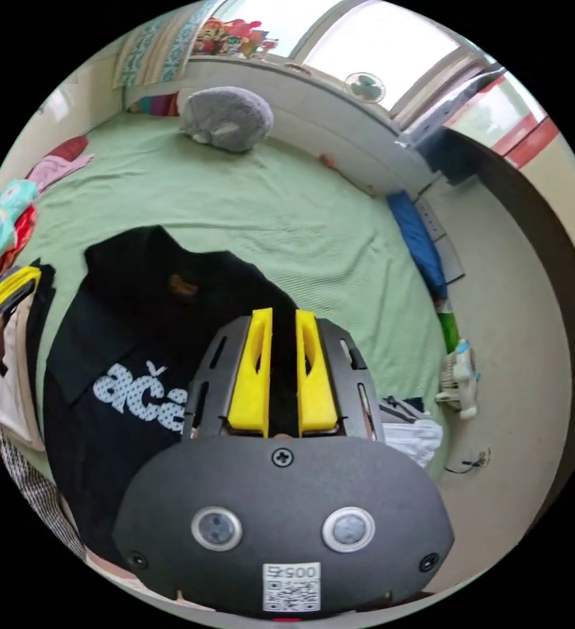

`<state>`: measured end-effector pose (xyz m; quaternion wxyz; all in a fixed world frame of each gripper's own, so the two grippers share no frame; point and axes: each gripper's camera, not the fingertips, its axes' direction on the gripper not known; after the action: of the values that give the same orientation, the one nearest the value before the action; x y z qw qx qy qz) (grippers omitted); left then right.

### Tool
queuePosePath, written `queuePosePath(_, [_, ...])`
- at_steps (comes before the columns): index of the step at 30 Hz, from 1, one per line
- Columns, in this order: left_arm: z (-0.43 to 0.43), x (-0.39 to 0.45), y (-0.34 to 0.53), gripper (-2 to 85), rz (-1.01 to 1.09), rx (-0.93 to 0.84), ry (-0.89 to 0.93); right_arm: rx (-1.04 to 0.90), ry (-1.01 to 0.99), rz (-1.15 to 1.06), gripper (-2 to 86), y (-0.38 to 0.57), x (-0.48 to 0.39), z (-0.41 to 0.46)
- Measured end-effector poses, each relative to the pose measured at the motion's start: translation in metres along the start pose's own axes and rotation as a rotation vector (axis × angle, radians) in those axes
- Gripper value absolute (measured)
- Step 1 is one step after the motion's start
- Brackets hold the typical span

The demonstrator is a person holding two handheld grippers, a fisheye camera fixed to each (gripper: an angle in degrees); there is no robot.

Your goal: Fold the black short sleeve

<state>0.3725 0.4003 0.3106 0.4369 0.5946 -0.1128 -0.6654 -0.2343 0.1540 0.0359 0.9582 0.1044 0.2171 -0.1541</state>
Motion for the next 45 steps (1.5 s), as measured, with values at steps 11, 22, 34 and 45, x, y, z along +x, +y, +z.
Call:
queuePosePath(11, [-0.012,-0.004,0.163,1.6,0.176,0.018,0.282,-0.140,-0.236,-0.030,4.3,0.227,0.018,0.011])
queuePosePath(22, [0.018,-0.016,0.323,5.0,0.125,-0.113,0.464,-0.133,-0.276,0.242,4.9,0.390,0.040,-0.003])
queuePosePath(34, [0.053,-0.021,0.350,6.5,0.069,-0.087,0.457,-0.171,-0.183,0.318,6.0,0.409,0.011,0.040])
queuePosePath(45, [0.067,-0.059,0.361,1.3,-0.013,-0.119,0.571,-0.139,-0.253,0.250,-1.1,0.423,0.017,0.014])
